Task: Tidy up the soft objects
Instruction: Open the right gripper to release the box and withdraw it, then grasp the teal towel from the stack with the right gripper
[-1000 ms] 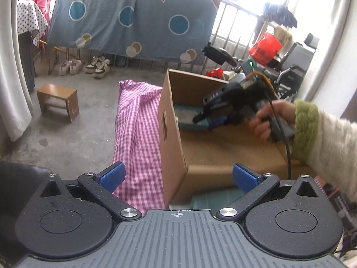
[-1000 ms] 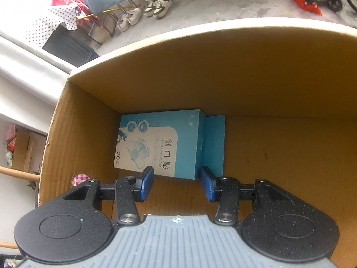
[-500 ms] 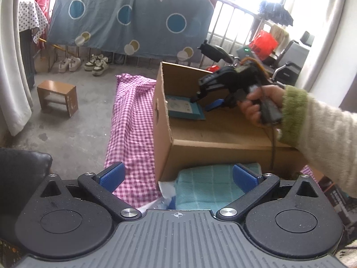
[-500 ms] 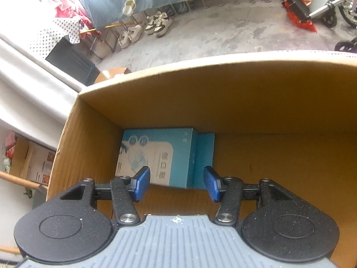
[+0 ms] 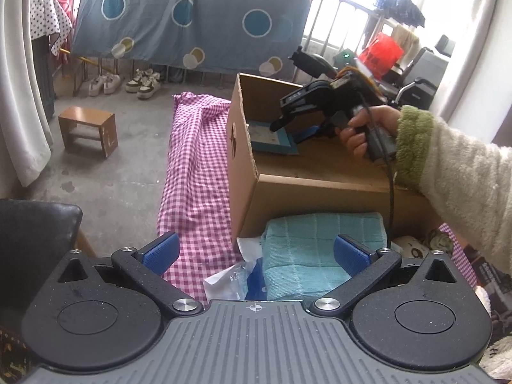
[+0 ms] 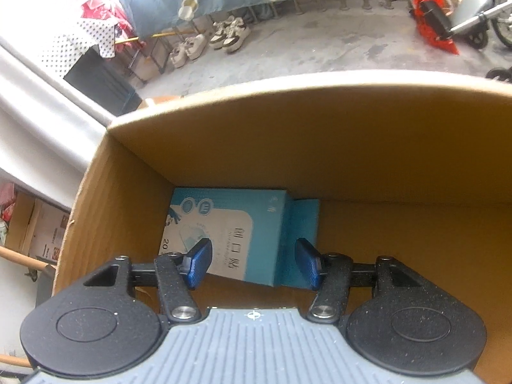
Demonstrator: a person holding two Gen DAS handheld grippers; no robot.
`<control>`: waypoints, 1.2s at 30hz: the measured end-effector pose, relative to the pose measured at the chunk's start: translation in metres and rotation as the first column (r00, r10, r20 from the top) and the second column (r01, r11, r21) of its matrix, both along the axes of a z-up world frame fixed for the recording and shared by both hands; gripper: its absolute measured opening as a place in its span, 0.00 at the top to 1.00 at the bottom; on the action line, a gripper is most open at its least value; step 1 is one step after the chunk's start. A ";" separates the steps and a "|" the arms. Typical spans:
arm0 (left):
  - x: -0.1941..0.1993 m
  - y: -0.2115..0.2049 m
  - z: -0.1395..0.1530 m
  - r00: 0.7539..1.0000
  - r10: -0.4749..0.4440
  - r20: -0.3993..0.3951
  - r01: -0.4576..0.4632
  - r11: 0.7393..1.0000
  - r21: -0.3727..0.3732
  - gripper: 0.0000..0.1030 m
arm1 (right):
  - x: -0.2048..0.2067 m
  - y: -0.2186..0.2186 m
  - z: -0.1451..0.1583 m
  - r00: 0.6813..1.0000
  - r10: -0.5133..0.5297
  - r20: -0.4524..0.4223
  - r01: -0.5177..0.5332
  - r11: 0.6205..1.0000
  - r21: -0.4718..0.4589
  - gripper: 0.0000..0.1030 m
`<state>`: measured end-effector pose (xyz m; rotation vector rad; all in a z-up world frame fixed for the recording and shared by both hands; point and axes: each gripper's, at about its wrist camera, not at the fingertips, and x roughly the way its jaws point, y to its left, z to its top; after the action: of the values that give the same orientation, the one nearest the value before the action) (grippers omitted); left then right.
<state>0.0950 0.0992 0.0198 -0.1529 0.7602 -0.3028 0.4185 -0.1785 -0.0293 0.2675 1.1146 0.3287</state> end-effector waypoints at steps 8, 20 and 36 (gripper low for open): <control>-0.014 -0.006 0.004 0.998 -0.040 0.039 0.040 0.999 0.013 0.00 | -0.081 -0.055 0.083 0.988 0.033 0.152 -0.049 0.994 0.098 0.42; -0.023 -0.031 -0.007 0.993 -0.113 0.015 0.112 0.993 0.040 0.01 | -0.280 -0.132 0.096 0.968 -0.045 0.249 -0.069 0.900 0.430 0.41; -0.007 -0.027 -0.022 0.996 -0.067 -0.064 0.066 0.998 -0.020 0.25 | -0.318 -0.094 0.010 0.990 -0.138 0.034 0.111 0.898 0.427 0.48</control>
<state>0.0880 0.0719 -0.0023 -0.1548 0.8277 -0.3695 0.1006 -0.2726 -0.0193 0.7084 0.9490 0.4617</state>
